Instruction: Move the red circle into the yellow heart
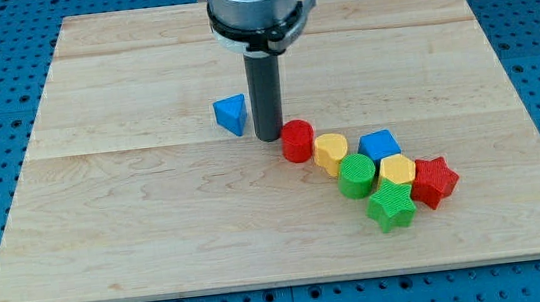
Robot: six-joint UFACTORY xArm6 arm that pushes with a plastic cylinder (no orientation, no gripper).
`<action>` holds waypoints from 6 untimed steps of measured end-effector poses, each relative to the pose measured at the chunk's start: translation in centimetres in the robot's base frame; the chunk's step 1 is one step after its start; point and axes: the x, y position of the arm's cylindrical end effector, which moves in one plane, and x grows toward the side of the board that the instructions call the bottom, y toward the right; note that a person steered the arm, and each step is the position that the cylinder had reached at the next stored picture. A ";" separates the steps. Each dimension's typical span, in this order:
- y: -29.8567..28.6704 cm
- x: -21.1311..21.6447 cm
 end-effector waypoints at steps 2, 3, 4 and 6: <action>7.5 3.6; 7.0 3.2; 2.8 0.5; 11.3 -5.3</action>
